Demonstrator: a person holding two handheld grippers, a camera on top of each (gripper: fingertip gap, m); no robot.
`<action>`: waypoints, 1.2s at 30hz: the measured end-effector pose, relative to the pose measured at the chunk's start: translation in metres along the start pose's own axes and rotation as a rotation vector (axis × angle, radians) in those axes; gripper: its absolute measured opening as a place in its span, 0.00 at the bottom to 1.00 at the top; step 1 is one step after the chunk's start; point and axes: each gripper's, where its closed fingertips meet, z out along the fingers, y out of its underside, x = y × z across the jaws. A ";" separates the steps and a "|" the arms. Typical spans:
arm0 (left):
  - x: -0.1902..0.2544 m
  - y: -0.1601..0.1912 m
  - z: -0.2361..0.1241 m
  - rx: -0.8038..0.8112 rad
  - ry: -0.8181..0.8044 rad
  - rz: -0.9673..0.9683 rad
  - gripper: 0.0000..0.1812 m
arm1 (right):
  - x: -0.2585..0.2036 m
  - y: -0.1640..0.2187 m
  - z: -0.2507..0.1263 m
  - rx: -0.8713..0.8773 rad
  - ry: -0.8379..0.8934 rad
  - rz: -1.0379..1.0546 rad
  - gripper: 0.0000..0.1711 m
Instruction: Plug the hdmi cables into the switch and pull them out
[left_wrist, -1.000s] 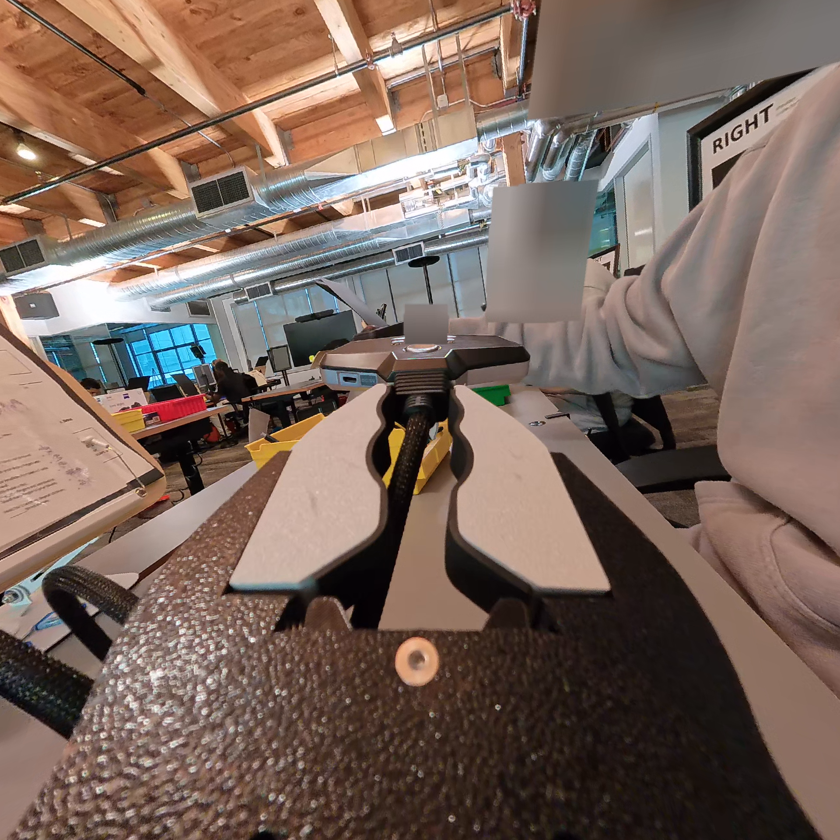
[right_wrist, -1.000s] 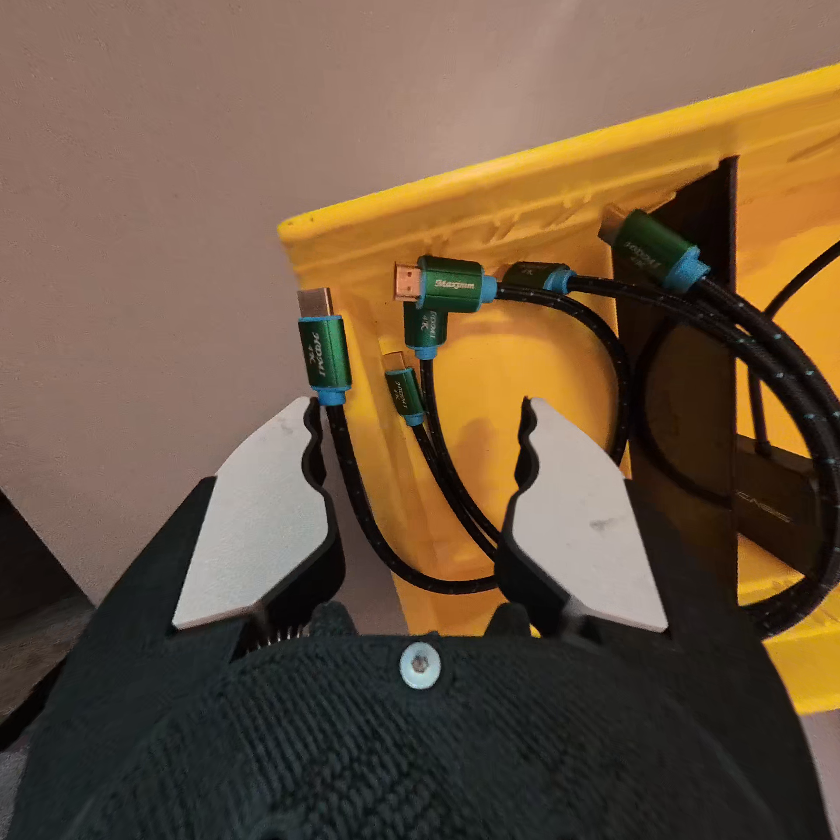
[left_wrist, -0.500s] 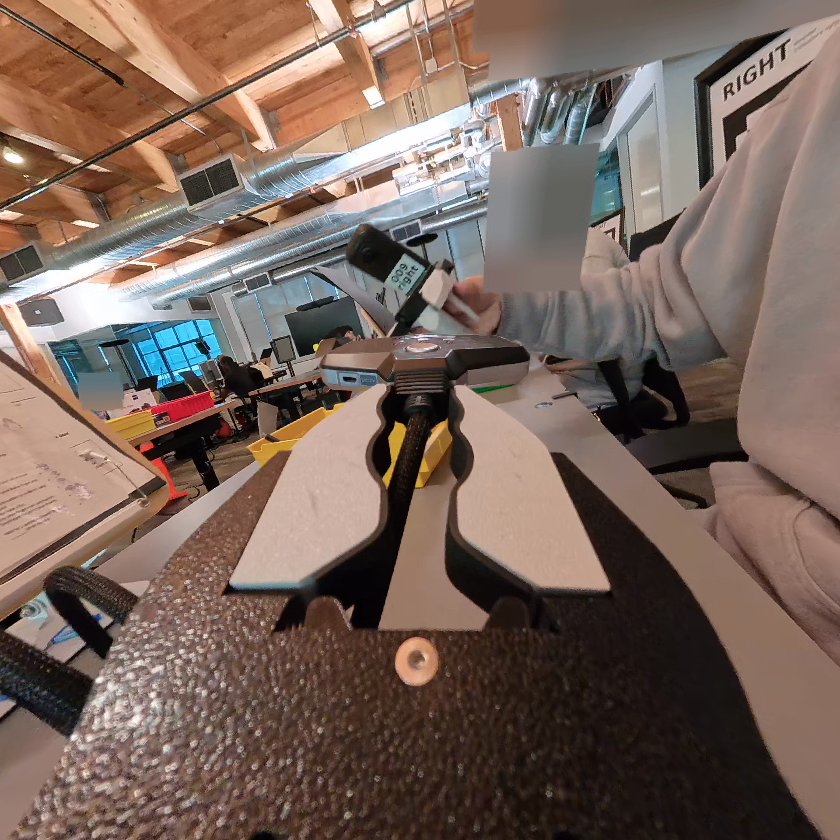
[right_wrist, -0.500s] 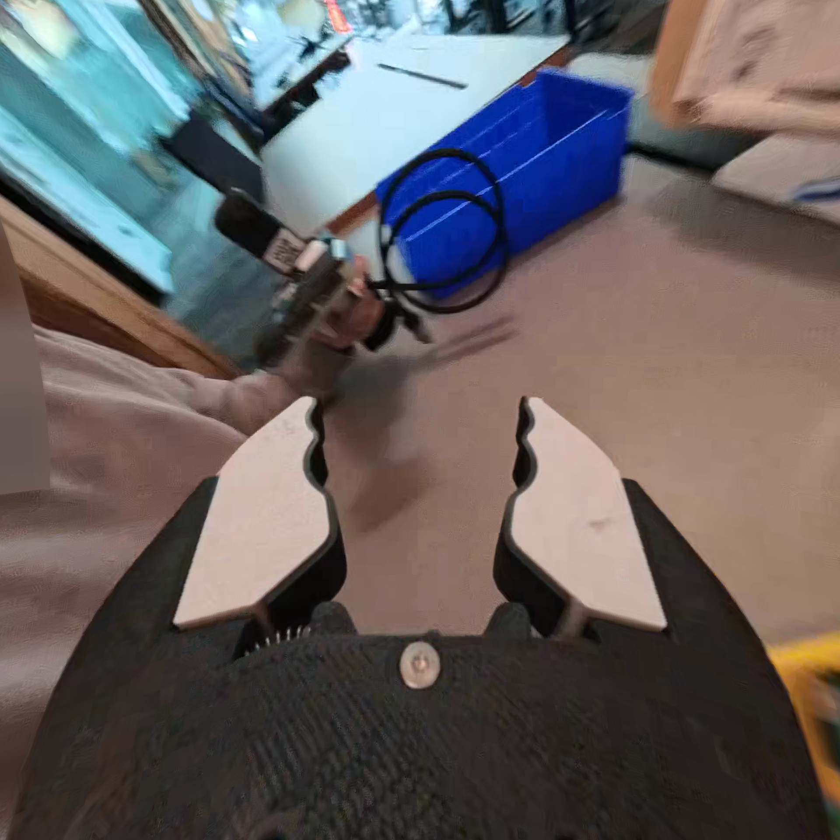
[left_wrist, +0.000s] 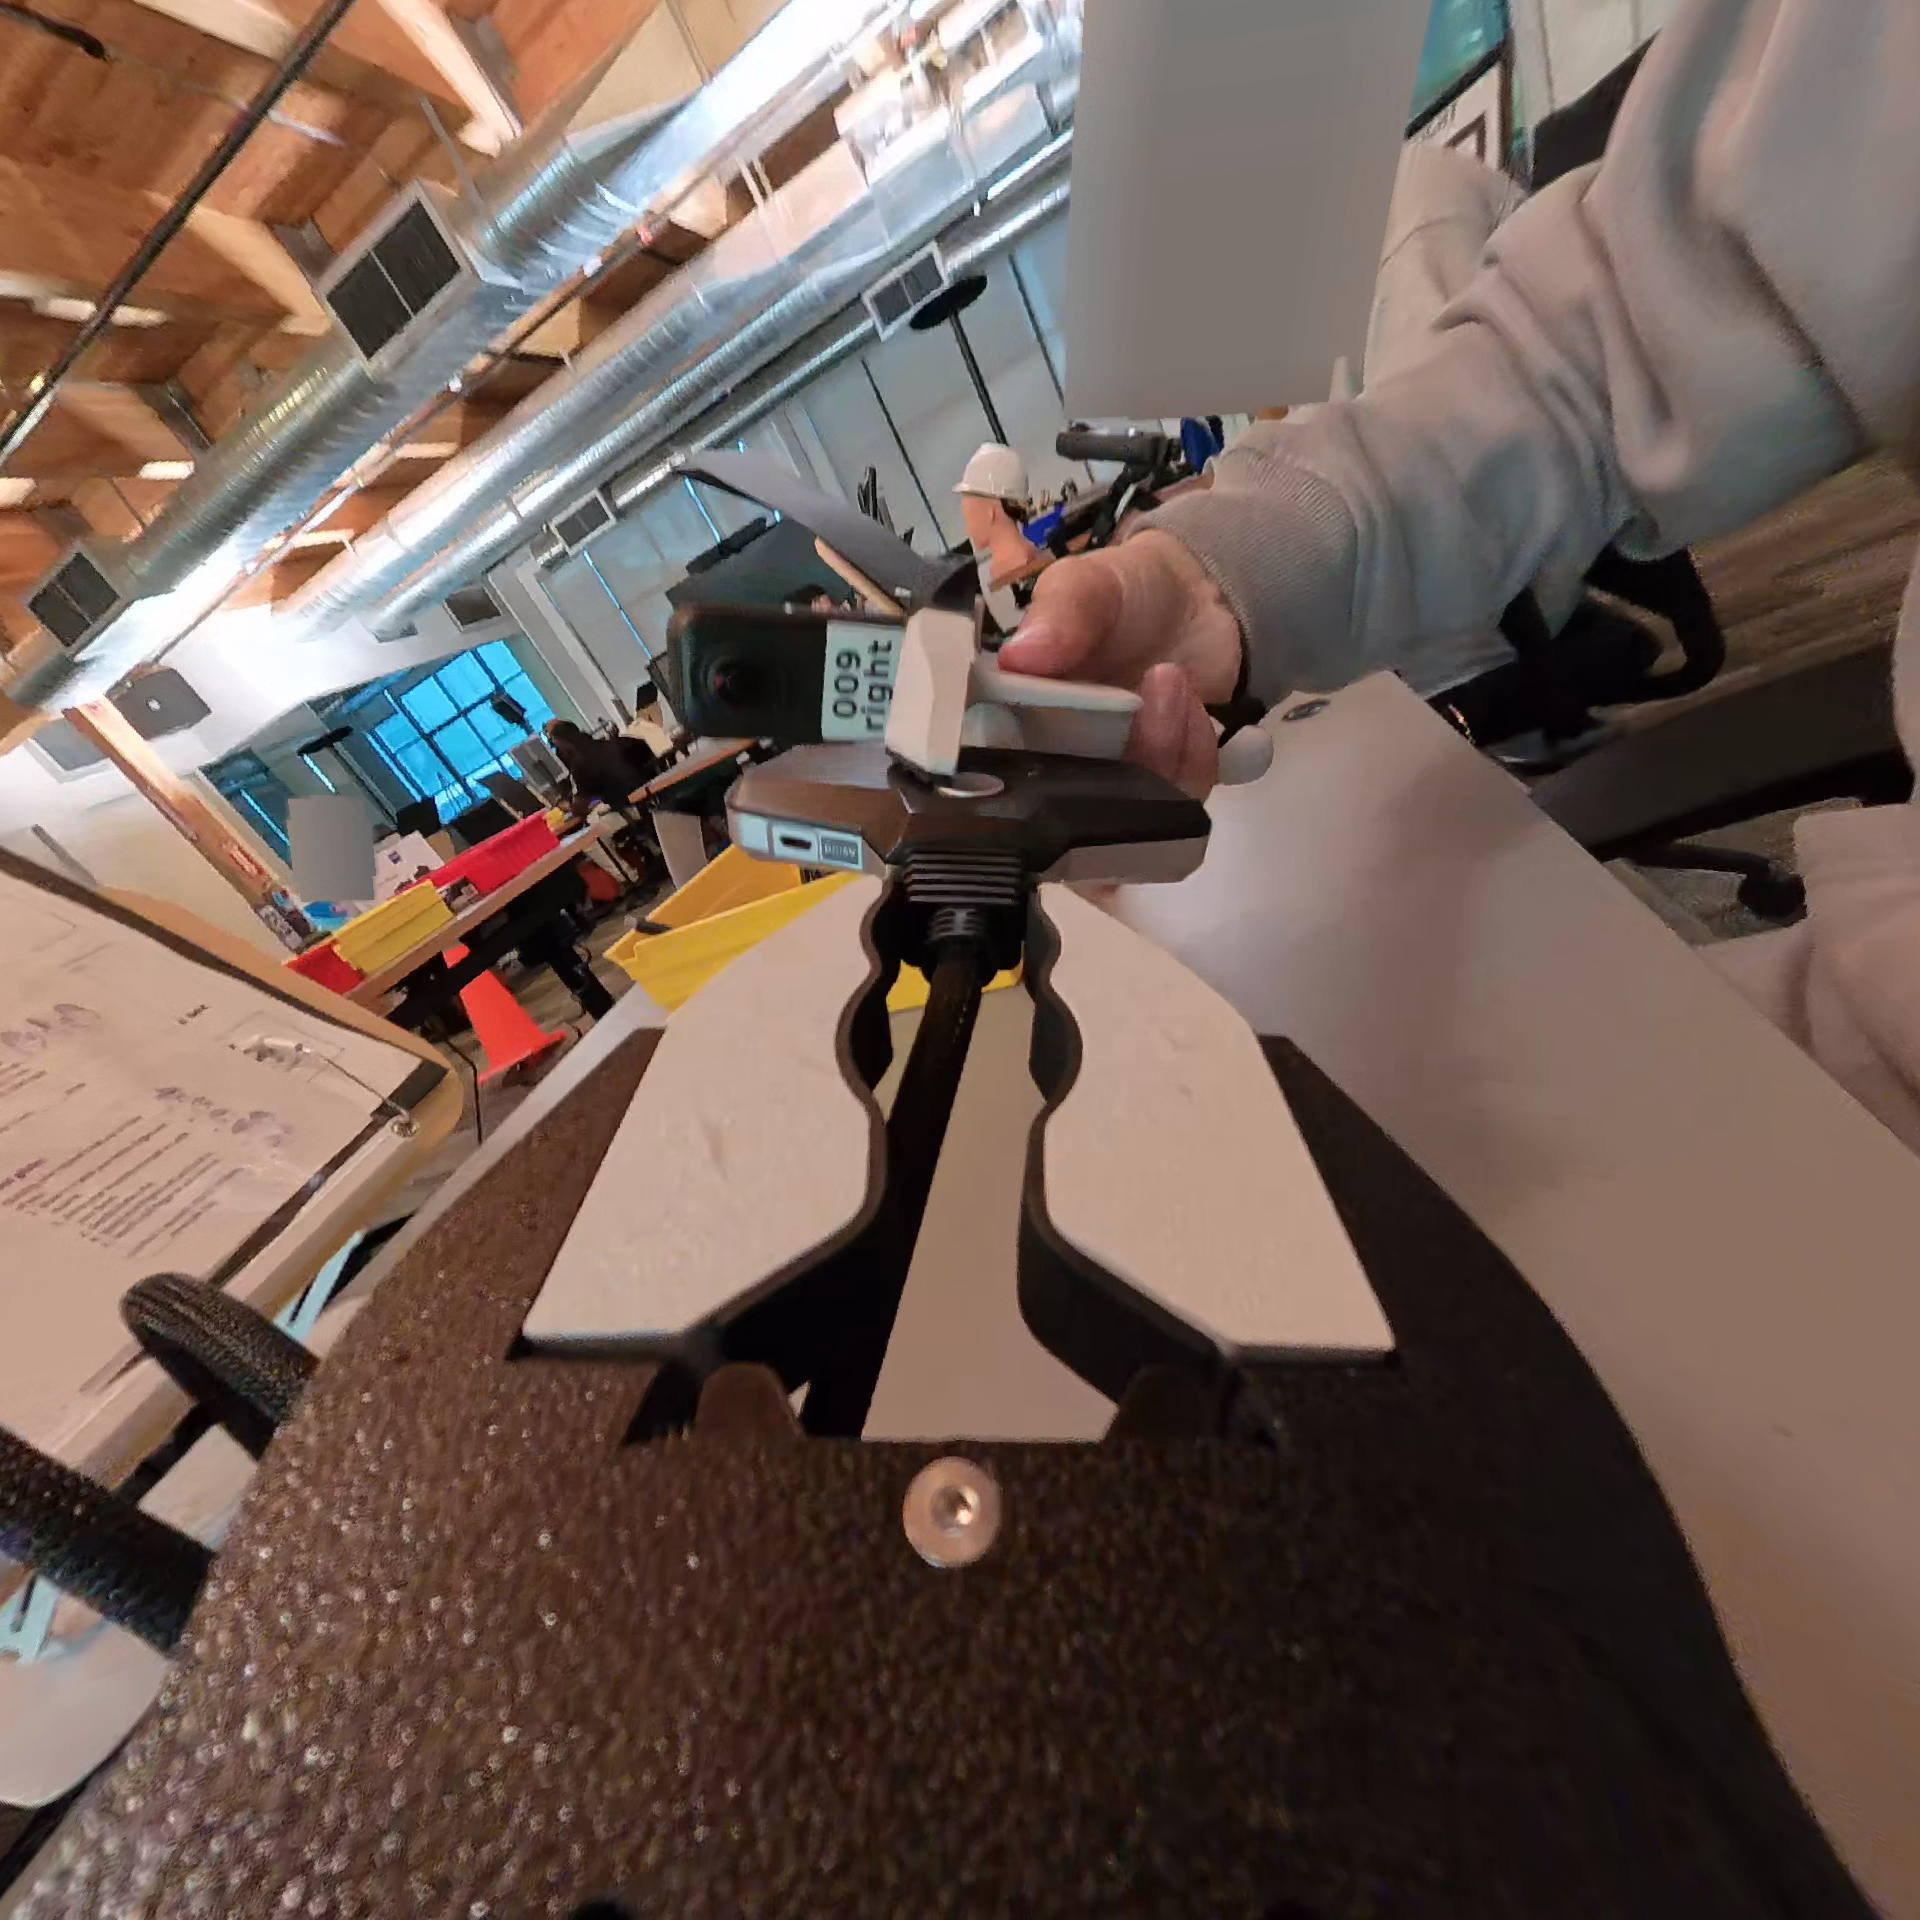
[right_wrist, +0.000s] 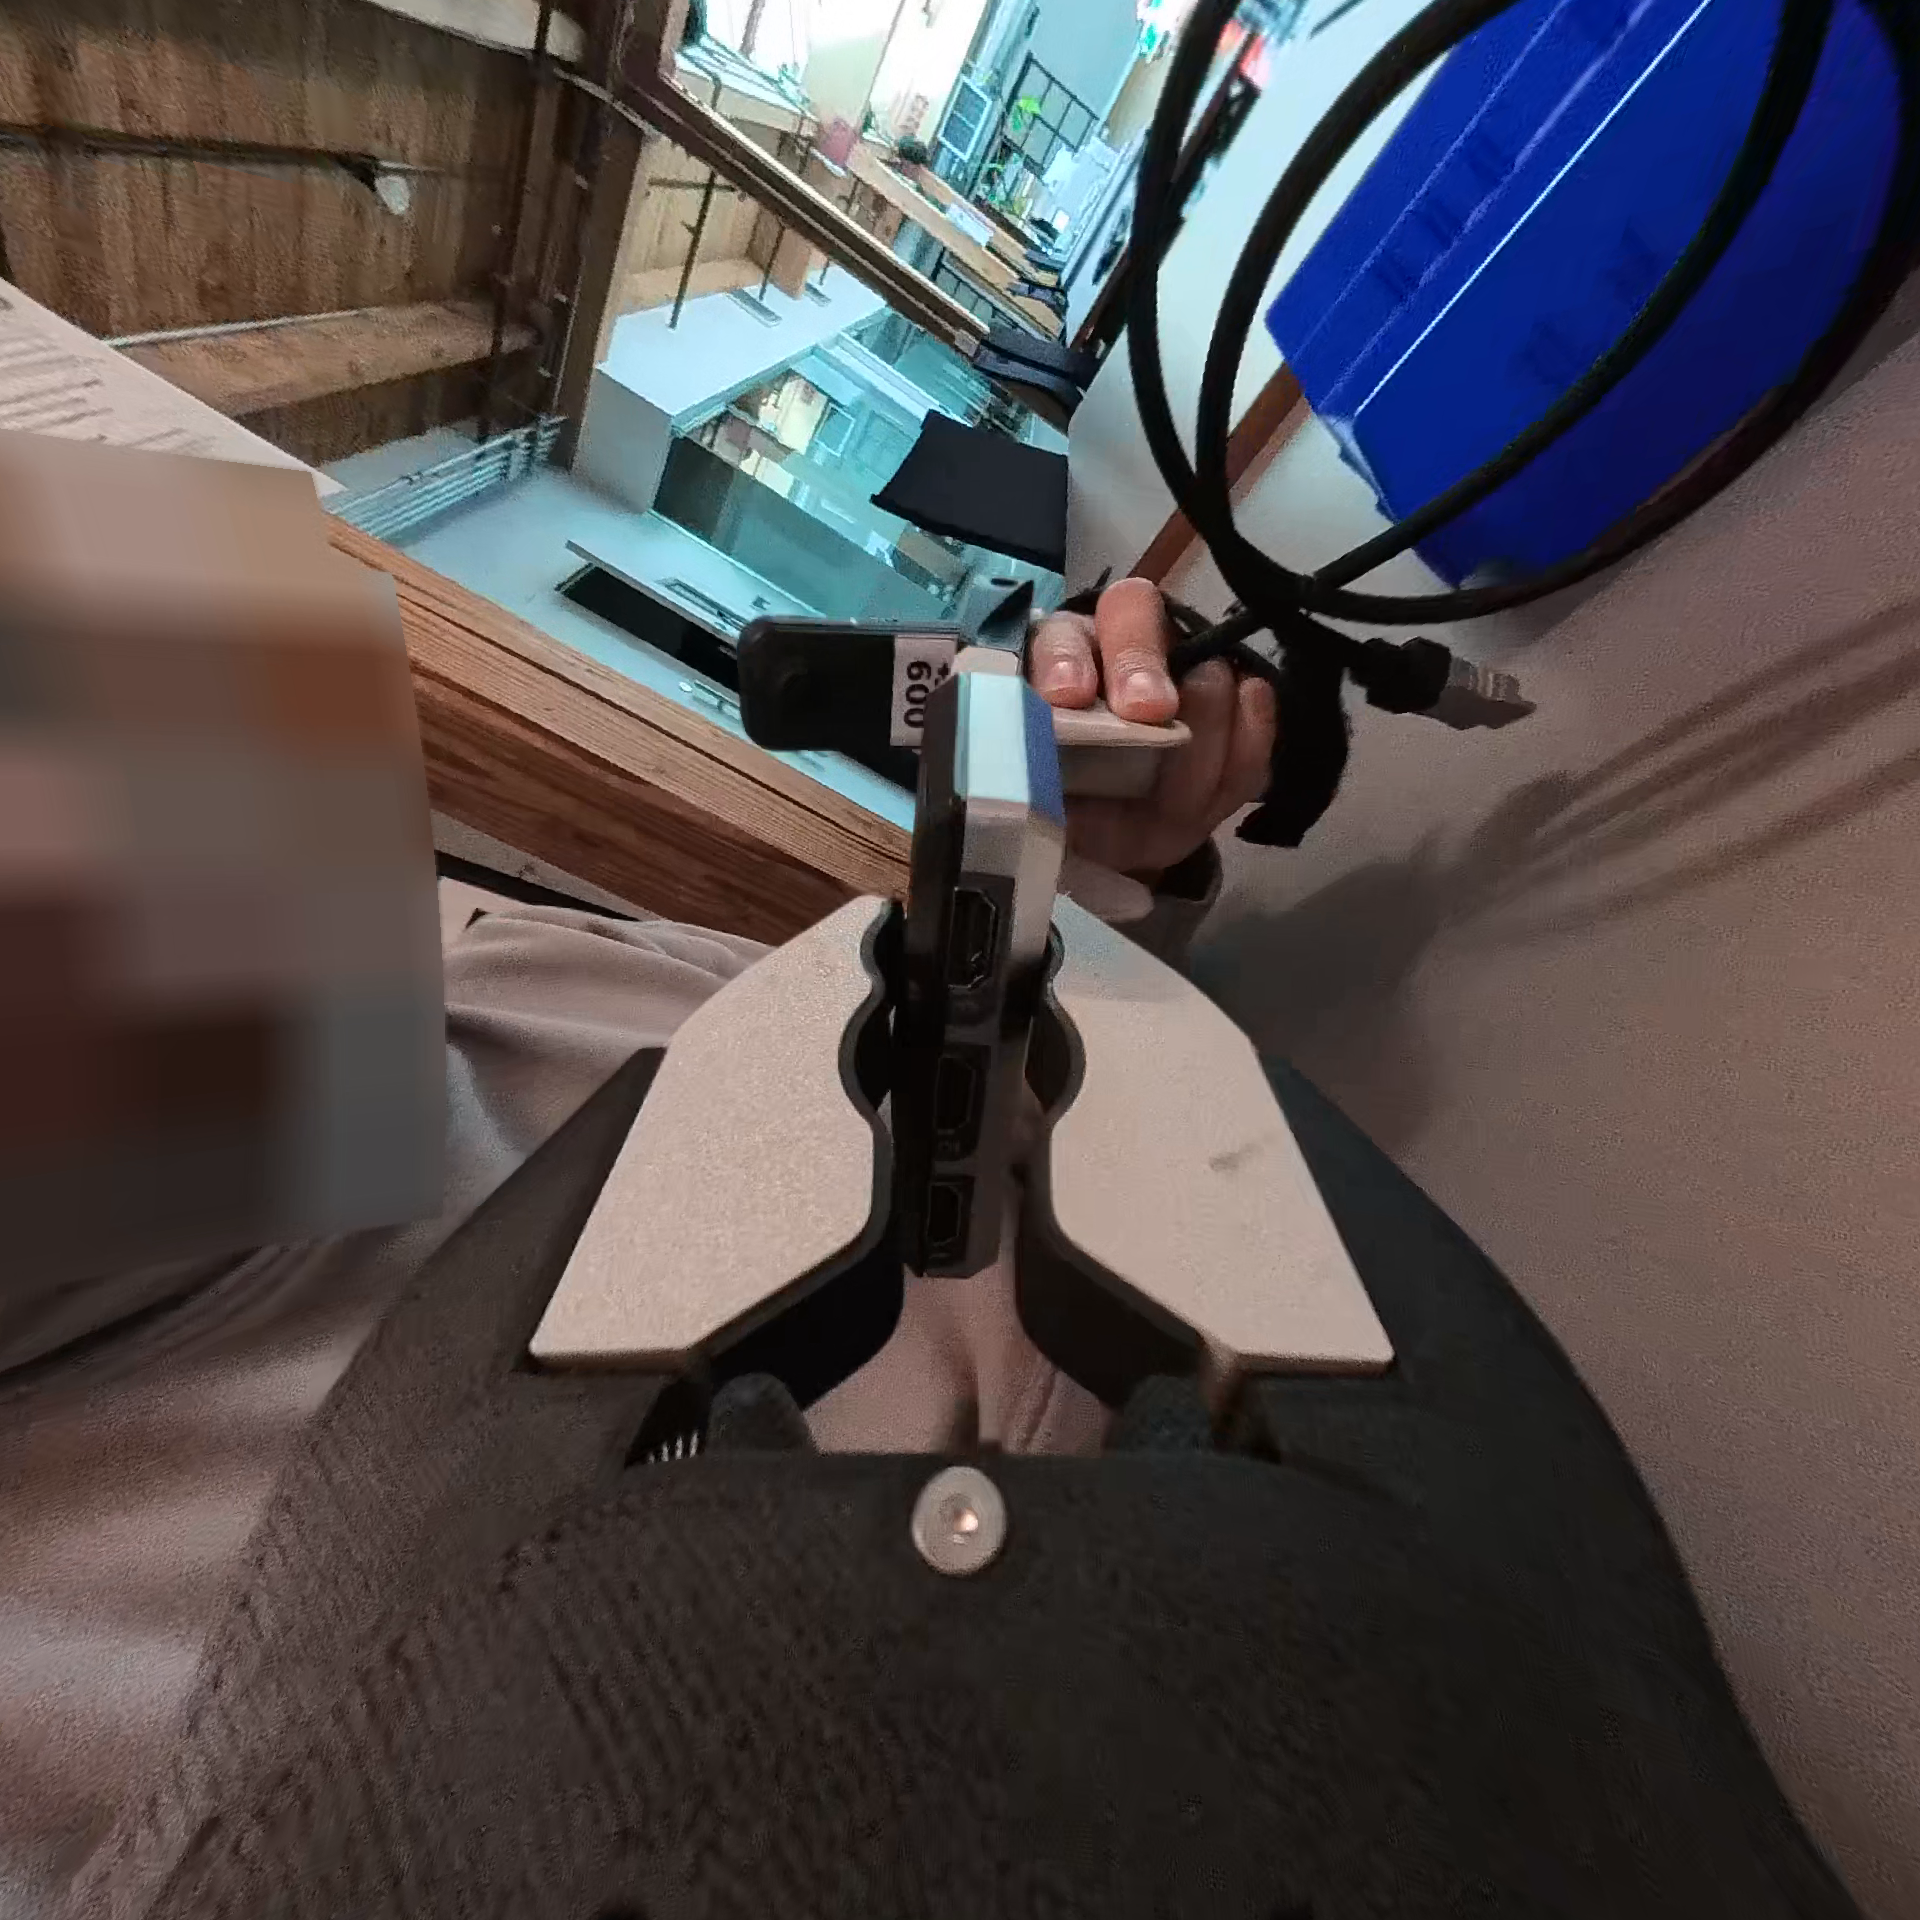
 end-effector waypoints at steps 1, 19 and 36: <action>0.000 0.003 0.002 -0.015 -0.005 -0.009 0.12 | 0.002 0.000 -0.002 -0.004 0.015 -0.042 0.13; -0.045 -0.028 -0.030 0.288 -0.251 -0.247 0.29 | -0.122 -0.155 -0.242 0.152 0.951 -1.051 0.13; -0.037 -0.004 -0.019 0.182 -0.187 -0.304 0.28 | -0.002 -0.206 -0.395 -0.205 1.455 -0.715 0.13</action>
